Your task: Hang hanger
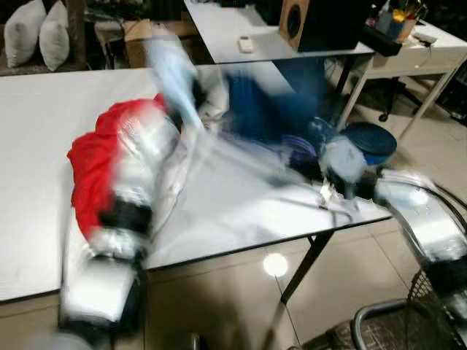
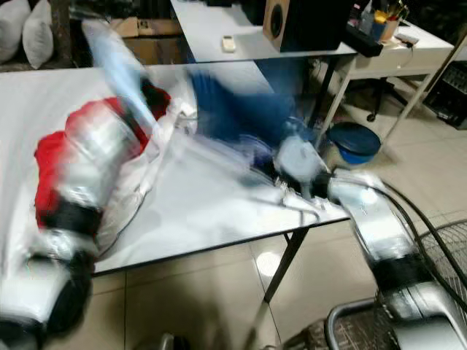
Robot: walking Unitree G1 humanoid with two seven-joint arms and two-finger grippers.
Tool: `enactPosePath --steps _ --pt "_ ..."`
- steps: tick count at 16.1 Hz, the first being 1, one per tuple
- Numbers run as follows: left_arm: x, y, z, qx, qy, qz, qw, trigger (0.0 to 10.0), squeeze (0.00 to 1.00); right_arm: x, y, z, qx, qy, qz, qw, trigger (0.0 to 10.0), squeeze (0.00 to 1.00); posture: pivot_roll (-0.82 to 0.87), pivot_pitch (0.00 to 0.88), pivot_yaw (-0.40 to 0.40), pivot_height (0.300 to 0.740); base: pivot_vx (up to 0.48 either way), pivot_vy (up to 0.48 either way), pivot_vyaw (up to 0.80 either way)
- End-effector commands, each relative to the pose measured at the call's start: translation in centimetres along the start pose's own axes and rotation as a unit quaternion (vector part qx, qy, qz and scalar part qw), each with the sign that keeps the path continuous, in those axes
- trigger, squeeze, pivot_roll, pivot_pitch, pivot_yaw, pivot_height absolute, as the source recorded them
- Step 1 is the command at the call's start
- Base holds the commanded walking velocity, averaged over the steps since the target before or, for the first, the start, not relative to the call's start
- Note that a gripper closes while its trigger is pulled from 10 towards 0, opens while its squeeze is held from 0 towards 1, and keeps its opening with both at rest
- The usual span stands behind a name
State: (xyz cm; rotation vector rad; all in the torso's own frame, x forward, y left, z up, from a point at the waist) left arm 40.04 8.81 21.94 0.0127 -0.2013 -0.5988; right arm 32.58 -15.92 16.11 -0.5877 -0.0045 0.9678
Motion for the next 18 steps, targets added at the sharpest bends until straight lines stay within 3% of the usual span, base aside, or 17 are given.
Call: enactPosePath --steps 1,2,4,6,8,9,11,13,14,15,16,17,18 --pt "0.5 0.5 2.1 0.034 -0.024 0.013 0.999 10.0 0.0 -0.4 -0.3 1.1 -0.008 -0.015 0.005 1.0 10.0 0.0 -0.12 0.0 0.026 0.74 0.0 0.0 0.0" --pt "0.1 0.8 0.0 0.049 0.01 0.039 0.998 10.0 0.0 -1.6 1.1 0.9 0.006 -0.01 0.03 0.999 10.0 0.0 -0.12 0.0 0.032 0.74 0.0 0.0 0.0" --pt "0.0 2.0 -0.2 0.055 0.021 0.07 0.996 10.0 0.0 -3.1 2.1 1.1 0.018 -0.006 0.051 0.999 10.0 0.0 -0.13 0.0 0.035 0.74 0.0 0.0 0.0" --pt "-0.2 5.7 0.7 0.088 0.036 0.155 0.983 10.0 0.0 -5.1 3.9 2.1 0.033 0.007 0.086 0.996 10.0 0.0 -0.12 0.0 0.033 0.74 0.0 0.0 0.0" --pt "-0.6 6.9 0.8 0.107 0.045 0.182 0.976 10.0 0.0 -5.4 4.1 2.3 0.034 0.011 0.09 0.995 10.0 0.0 -0.12 0.0 0.033 0.74 0.0 0.0 0.0" --pt "-1.3 8.7 1.1 0.143 0.059 0.212 0.965 10.0 0.0 -5.8 3.7 2.0 0.026 0.029 0.081 0.996 10.0 0.0 -0.13 0.0 0.04 0.74 0.0 0.0 0.0" --pt "-2.1 9.7 1.3 0.156 0.065 0.215 0.962 10.0 0.0 -6.4 2.7 2.2 0.021 0.033 0.056 0.998 10.0 0.0 -0.13 0.0 0.045 0.74 0.0 0.0 0.0" --pt "-2.7 9.4 0.5 0.154 0.083 0.162 0.971 10.0 0.0 -7.5 1.3 3.4 0.027 0.013 0.021 0.999 10.0 0.0 -0.13 0.0 0.043 0.74 0.0 0.0 0.0" --pt "-3.7 7.5 -1.8 0.159 0.134 0.051 0.977 10.0 0.0 -8.5 0.2 4.3 0.029 -0.001 -0.008 1.0 10.0 0.0 -0.12 0.0 0.042 0.74 0.0 0.0 0.0" --pt "-3.7 7.5 -1.8 0.159 0.134 0.051 0.977 10.0 0.0 -8.5 0.2 4.3 0.029 -0.001 -0.008 1.0 10.0 0.0 -0.12 0.0 0.042 0.74 0.0 0.0 0.0" --pt "-4.7 6.7 -3.3 0.175 0.171 0.005 0.97 10.0 0.0 -8.8 -0.2 4.4 0.03 -0.002 -0.023 0.999 10.0 0.0 -0.12 0.0 0.04 0.74 0.0 0.0 0.0" --pt "-7.3 4.7 -5.9 0.174 0.24 -0.081 0.952 10.0 0.0 -9.0 -0.5 4.3 0.043 -0.009 -0.052 0.998 10.0 0.0 -0.11 0.001 0.035 0.74 0.0 0.0 0.0" --pt "-8.8 3.2 -6.3 0.127 0.26 -0.126 0.949 10.0 0.53 -8.7 -0.3 4.2 0.063 -0.023 -0.071 0.995 10.0 0.0 -0.11 0.001 0.033 0.74 0.0 0.0 0.0"
Point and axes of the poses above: a point about 5 cm out from each wrist's last joint towards the gripper, its own x axis pointing out of the wrist towards the gripper, its own z axis along the axis of the wrist's last joint, y = z × x, the point moved 3 cm from there along x, pointing out of the wrist towards the gripper, and after that the axes turned 1 degree about -x, right-handed, at the moved point
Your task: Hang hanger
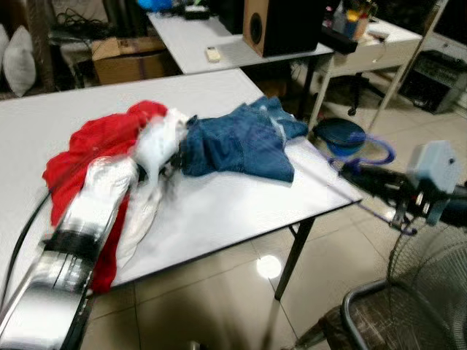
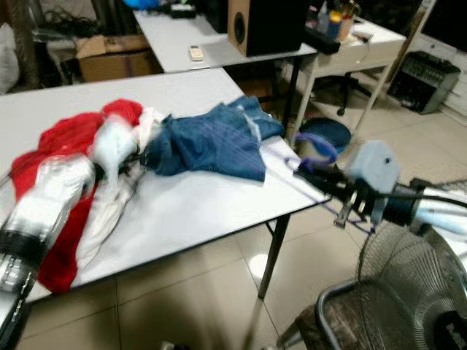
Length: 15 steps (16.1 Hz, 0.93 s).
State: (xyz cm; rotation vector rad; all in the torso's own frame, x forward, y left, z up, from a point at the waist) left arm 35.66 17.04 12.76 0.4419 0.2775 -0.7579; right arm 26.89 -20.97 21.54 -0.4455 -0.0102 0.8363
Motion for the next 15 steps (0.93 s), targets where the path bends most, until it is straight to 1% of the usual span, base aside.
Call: enactPosePath --steps 1,2,3,4,5,6,7,8,9,10,11,12,14,15 --pt "-0.2 -0.4 1.9 0.001 -0.02 -0.031 0.999 10.0 0.93 0.1 0.1 0.5 0.008 -0.013 -0.009 1.0 10.0 0.0 -0.11 0.001 0.033 0.74 0.0 0.0 0.0" --pt "-0.8 -1.1 1.8 -0.005 -0.014 -0.053 0.999 10.0 1.0 0.5 0.1 0.3 0.023 -0.018 -0.03 0.999 10.0 0.0 -0.11 0.0 0.034 0.74 0.0 0.0 0.0" --pt "-2.1 -2.4 1.5 -0.005 0.005 -0.108 0.994 10.0 1.0 1.3 -0.2 -0.4 0.055 -0.018 -0.075 0.995 10.0 0.0 -0.11 0.0 0.033 0.74 0.0 0.0 0.0" --pt "-3.0 -3.1 1.3 0.001 0.018 -0.138 0.99 10.0 1.0 1.7 -0.4 -0.8 0.068 -0.016 -0.104 0.992 10.0 0.0 -0.11 0.0 0.032 0.74 0.0 0.0 0.0" --pt "-4.2 -3.6 1.0 0.015 0.037 -0.169 0.985 10.0 1.0 2.2 -0.6 -1.3 0.087 -0.015 -0.138 0.986 10.0 0.0 -0.1 0.0 0.028 0.74 0.0 0.0 0.0" --pt "-5.2 -3.4 0.9 0.022 0.046 -0.175 0.983 10.0 1.0 2.6 -0.7 -1.4 0.103 -0.019 -0.16 0.982 10.0 0.0 -0.1 0.0 0.025 0.74 0.0 0.0 0.0" --pt "-6.7 -2.2 2.0 0.005 0.023 -0.154 0.988 10.0 1.0 3.1 -0.8 -1.3 0.127 -0.034 -0.191 0.973 10.0 0.0 -0.1 0.0 0.024 0.74 0.0 0.0 0.0" --pt "-7.0 -1.8 2.4 -0.003 0.011 -0.145 0.989 10.0 1.0 3.2 -0.8 -1.3 0.131 -0.037 -0.196 0.971 10.0 0.0 -0.1 0.0 0.024 0.74 0.0 0.0 0.0" --pt "-7.5 -0.7 3.5 -0.024 -0.03 -0.108 0.993 10.0 1.0 3.6 -0.9 -1.0 0.145 -0.048 -0.208 0.966 10.0 0.0 -0.1 0.0 0.027 0.74 0.0 0.0 0.0" --pt "-8.1 1.5 5.3 -0.057 -0.103 -0.019 0.993 10.0 1.0 4.5 -0.8 -0.2 0.163 -0.068 -0.227 0.958 10.0 0.0 -0.09 0.0 0.025 0.74 0.0 0.0 0.0" --pt "-8.3 3.0 6.1 -0.087 -0.145 0.051 0.984 10.0 1.0 5.3 -0.6 0.5 0.18 -0.086 -0.242 0.949 10.0 0.0 -0.09 0.0 0.023 0.74 0.0 0.0 0.0" --pt "-8.2 3.7 6.3 -0.109 -0.175 0.103 0.973 10.0 1.0 6.1 -0.6 1.2 0.178 -0.098 -0.261 0.944 10.0 0.0 -0.09 0.0 0.018 0.74 0.0 0.0 0.0" --pt "-7.5 3.7 6.1 -0.151 -0.2 0.157 0.955 10.0 1.0 7.3 -0.4 1.9 0.186 -0.11 -0.274 0.937 10.0 0.0 -0.1 0.0 0.008 0.74 0.0 0.0 0.8" --pt "-6.3 1.9 5.7 -0.169 -0.2 0.17 0.95 10.0 1.0 8.8 0.0 2.9 0.21 -0.13 -0.281 0.927 10.0 0.0 -0.1 0.0 0.004 0.74 0.0 0.0 0.8"
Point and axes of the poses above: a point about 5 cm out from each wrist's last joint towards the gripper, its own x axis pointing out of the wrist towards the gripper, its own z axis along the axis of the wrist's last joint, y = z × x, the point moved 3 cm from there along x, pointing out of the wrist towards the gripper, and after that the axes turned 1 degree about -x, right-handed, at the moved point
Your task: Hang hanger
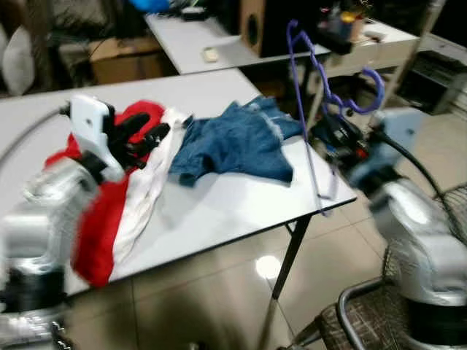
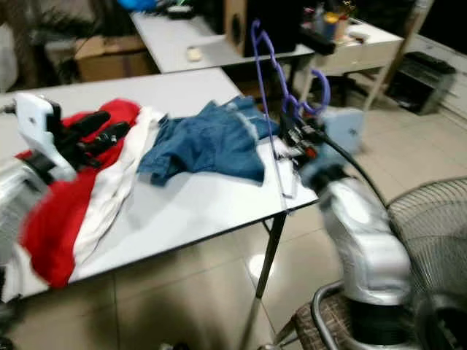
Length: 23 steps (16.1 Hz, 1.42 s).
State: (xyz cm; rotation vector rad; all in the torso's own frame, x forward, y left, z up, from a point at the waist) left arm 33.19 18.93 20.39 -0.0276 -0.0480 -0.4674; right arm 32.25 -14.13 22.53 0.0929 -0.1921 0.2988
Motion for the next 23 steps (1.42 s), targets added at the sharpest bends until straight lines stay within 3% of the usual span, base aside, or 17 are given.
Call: enactPosePath --steps 1,2,3,4,6,10,12,14,16,18,20,23 --pt "0.0 -0.5 -0.2 0.006 0.0 0.021 1.0 10.0 1.0 0.9 1.0 0.1 0.008 -0.006 0.0 1.0 10.0 0.0 -0.1 0.0 -0.005 0.74 0.0 0.0 0.8" --pt "0.6 -1.1 -0.9 0.006 -0.01 0.053 0.999 10.0 1.0 2.3 1.7 -0.2 0.032 -0.017 -0.006 0.999 10.0 0.0 -0.09 0.0 0.006 0.74 0.0 0.0 0.79" --pt "1.4 -1.5 -1.5 0.021 -0.015 0.083 0.996 10.0 0.4 3.9 1.5 -0.4 0.031 -0.02 -0.024 0.999 10.0 0.0 -0.09 0.014 0.024 0.74 0.0 0.0 0.78" --pt "1.9 -2.0 -1.8 0.03 -0.014 0.086 0.996 10.0 0.0 4.8 1.5 -0.1 0.015 -0.018 -0.011 1.0 10.0 0.0 -0.1 0.039 0.026 0.74 0.0 0.0 0.79" --pt "2.3 -2.5 -1.8 0.025 -0.017 0.083 0.996 10.0 0.0 6.0 0.9 0.6 -0.015 -0.015 0.003 1.0 10.0 0.0 -0.11 0.05 0.031 0.74 0.0 0.0 0.79" --pt "2.2 -2.1 -1.5 0.036 -0.025 0.097 0.994 10.0 0.0 6.7 -0.3 1.1 -0.011 -0.026 -0.007 1.0 10.0 0.0 -0.09 0.062 -0.005 0.74 0.0 0.137 0.79" --pt "1.6 -1.7 -1.9 0.048 -0.012 0.103 0.993 10.0 0.0 4.6 -1.3 -0.8 -0.041 0.014 -0.014 0.999 10.0 0.0 -0.09 0.067 -0.021 0.74 0.0 0.291 0.39" --pt "1.2 -1.5 -2.4 0.058 0.002 0.108 0.992 10.0 0.0 1.8 -3.3 -1.5 -0.02 0.027 -0.076 0.997 10.0 0.0 -0.09 0.077 -0.024 0.74 0.0 0.324 0.0" --pt "1.2 -1.6 -2.7 0.06 0.008 0.106 0.993 10.0 0.0 0.1 -4.2 -1.6 -0.004 0.02 -0.122 0.992 10.0 0.0 -0.1 0.08 -0.018 0.74 0.0 0.36 0.0" --pt "1.5 -2.1 -3.1 0.057 0.012 0.1 0.993 10.0 0.0 -1.8 -3.9 -2.6 -0.015 0.028 -0.149 0.988 10.0 0.0 -0.11 0.083 -0.012 0.74 0.0 0.368 0.0" --pt "1.7 -2.6 -3.5 0.05 0.016 0.095 0.994 10.0 0.0 -3.4 -3.3 -3.6 0.004 0.043 -0.169 0.985 10.0 0.0 -0.11 0.085 -0.007 0.74 0.0 0.373 0.0" --pt "1.7 -3.1 -3.9 0.047 0.021 0.089 0.995 10.0 0.0 -3.8 -3.2 -3.8 0.017 0.054 -0.184 0.981 10.0 0.0 -0.1 0.085 -0.013 0.74 0.0 0.377 0.0"
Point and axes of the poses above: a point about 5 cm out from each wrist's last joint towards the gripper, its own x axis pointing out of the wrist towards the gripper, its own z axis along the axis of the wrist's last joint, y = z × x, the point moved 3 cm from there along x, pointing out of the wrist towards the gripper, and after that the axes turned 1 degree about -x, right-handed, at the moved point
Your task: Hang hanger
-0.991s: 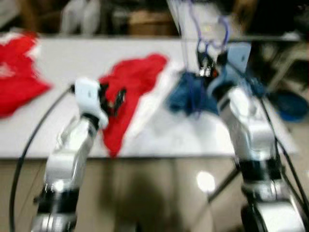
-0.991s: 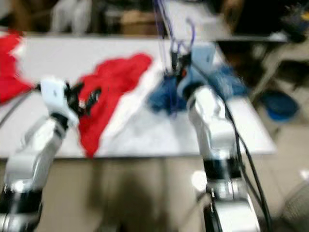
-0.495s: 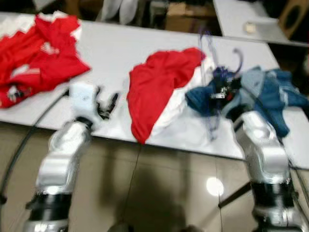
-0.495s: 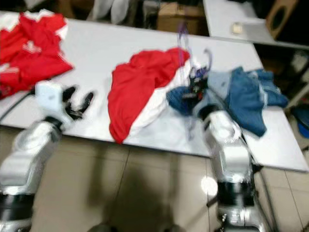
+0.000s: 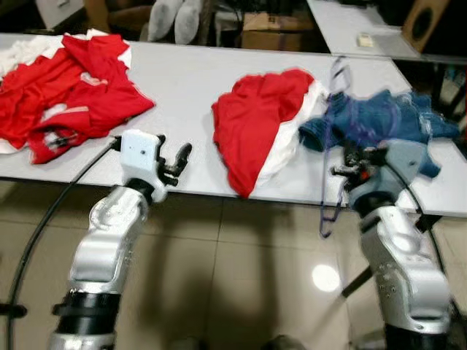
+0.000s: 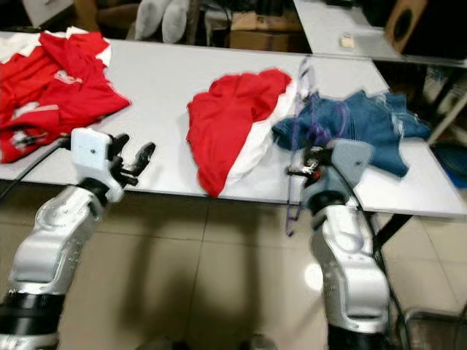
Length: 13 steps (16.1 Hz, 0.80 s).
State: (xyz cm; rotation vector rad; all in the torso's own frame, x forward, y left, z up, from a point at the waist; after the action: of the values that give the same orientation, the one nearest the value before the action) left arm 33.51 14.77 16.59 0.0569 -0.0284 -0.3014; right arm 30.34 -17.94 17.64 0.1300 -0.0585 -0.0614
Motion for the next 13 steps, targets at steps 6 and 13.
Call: enactPosePath --steps 6,13 --pt "-0.3 0.1 0.4 -0.001 -0.007 0.005 1.0 10.0 0.0 -0.2 0.0 1.4 -0.007 -0.001 -0.008 1.0 10.0 0.0 -0.15 0.079 -0.084 0.74 0.0 0.382 -0.15" --pt "-0.3 0.4 1.8 0.028 -0.017 0.014 0.999 10.0 0.0 -0.6 -0.3 2.1 -0.008 -0.006 -0.011 1.0 10.0 0.0 -0.15 0.097 -0.111 0.74 0.0 0.378 0.0"
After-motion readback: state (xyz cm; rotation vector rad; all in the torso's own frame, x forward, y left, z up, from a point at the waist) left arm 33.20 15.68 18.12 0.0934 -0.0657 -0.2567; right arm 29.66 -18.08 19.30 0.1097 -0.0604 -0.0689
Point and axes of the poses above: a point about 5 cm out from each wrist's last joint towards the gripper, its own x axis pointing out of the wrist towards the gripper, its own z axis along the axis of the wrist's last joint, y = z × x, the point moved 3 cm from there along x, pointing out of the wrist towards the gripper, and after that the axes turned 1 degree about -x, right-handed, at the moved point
